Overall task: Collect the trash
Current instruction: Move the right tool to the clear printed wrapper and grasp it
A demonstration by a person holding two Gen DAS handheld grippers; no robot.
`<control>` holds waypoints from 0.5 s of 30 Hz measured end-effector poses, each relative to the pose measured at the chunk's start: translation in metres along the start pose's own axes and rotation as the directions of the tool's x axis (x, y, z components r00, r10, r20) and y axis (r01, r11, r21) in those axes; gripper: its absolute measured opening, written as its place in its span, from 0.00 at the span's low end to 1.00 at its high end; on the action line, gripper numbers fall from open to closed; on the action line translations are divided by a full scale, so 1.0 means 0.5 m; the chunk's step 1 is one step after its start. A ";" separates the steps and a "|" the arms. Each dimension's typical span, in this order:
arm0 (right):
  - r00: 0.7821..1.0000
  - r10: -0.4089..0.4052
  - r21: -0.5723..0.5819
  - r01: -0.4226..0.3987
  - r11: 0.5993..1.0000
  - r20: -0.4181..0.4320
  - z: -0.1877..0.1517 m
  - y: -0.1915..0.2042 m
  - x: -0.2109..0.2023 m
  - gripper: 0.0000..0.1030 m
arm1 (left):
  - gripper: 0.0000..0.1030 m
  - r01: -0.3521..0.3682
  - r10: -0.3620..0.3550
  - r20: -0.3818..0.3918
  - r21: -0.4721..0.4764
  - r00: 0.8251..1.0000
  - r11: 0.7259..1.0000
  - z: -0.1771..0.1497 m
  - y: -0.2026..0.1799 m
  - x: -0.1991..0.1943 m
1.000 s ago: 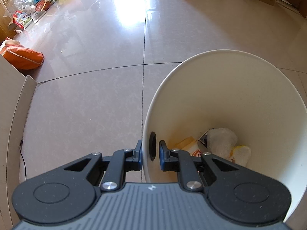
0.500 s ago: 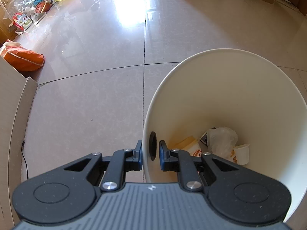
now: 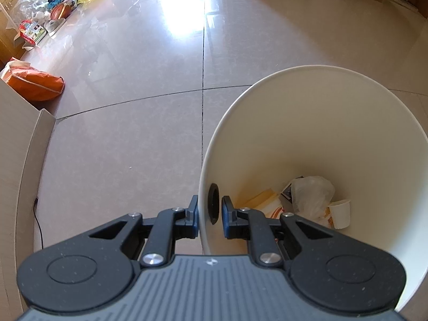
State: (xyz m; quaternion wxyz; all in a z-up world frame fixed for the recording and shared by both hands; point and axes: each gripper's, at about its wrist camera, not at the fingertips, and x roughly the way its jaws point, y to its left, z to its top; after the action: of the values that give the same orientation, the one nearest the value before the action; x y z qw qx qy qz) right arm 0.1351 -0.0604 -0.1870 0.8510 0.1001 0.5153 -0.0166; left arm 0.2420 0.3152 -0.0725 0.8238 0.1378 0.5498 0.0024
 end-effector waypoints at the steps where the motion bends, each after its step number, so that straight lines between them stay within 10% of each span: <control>1: 1.000 -0.006 0.015 0.006 1.000 -0.021 -0.014 -0.008 0.022 0.96 | 0.14 -0.002 0.002 0.000 0.002 1.000 1.000 0.000 -0.001 0.000; 15: 0.976 -0.085 0.093 0.105 0.990 -0.201 -0.031 -0.078 0.241 0.96 | 0.14 -0.010 0.010 -0.002 0.002 1.000 1.000 0.001 -0.005 0.001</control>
State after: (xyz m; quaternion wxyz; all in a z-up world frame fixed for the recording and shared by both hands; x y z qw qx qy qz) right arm 0.1726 -0.0866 -0.3059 0.7878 0.1204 0.5995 -0.0740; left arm 0.2423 0.3129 -0.0733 0.8231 0.1413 0.5501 0.0059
